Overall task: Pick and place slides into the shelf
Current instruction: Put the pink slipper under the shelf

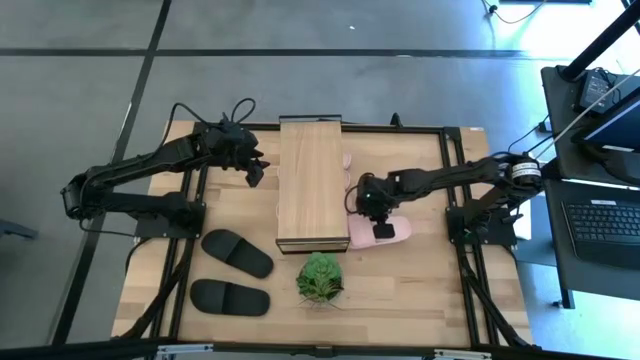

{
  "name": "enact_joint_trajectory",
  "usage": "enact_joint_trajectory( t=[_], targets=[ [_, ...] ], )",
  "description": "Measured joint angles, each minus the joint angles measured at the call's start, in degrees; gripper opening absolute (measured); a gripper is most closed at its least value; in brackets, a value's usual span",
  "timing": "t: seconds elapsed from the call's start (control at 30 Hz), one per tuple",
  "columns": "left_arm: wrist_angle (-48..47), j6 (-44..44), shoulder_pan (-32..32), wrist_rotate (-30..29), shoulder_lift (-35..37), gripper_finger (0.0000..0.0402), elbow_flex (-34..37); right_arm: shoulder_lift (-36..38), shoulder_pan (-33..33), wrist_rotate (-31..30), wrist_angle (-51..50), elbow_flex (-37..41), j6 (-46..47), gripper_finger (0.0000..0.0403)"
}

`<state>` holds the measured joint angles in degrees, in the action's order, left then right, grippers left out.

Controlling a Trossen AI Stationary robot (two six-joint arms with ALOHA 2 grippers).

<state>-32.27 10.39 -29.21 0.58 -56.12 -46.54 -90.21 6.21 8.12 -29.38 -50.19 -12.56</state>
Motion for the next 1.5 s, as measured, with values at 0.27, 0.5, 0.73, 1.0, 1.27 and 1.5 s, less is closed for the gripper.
enact_joint_trajectory(
  t=[0.27, 0.5, 0.73, 1.0, 1.27, 1.5],
  targets=[
    [0.0, 0.0, 0.0, 0.0, 0.0, 0.0187, 0.0, -2.3, 0.0, 0.0, 1.8, 0.0, 0.7, 0.0014],
    [0.0, 0.0, 0.0, 0.0, 0.0, 0.0187, 0.0, -1.9, -0.1, 0.1, 2.0, 0.0, 1.9, 0.0079],
    [0.0, 0.0, 0.0, -0.1, 0.0, 0.0187, 0.0, -1.9, -0.1, 0.2, 1.2, 0.0, 3.4, 0.014],
    [0.0, 0.0, 0.0, -0.1, 0.0, 0.0187, 0.0, -1.9, -0.1, 0.1, -5.3, -2.1, 9.4, 0.0197],
    [0.0, 0.0, 0.0, -0.1, 0.0, 0.0187, 0.0, -1.1, 0.0, 0.0, -21.8, -8.7, 24.7, 0.0208],
    [0.0, 0.0, 0.0, -0.1, 0.0, 0.0187, 0.0, -0.9, -1.5, 0.7, -32.3, -13.9, 37.4, 0.0209]
  ],
)
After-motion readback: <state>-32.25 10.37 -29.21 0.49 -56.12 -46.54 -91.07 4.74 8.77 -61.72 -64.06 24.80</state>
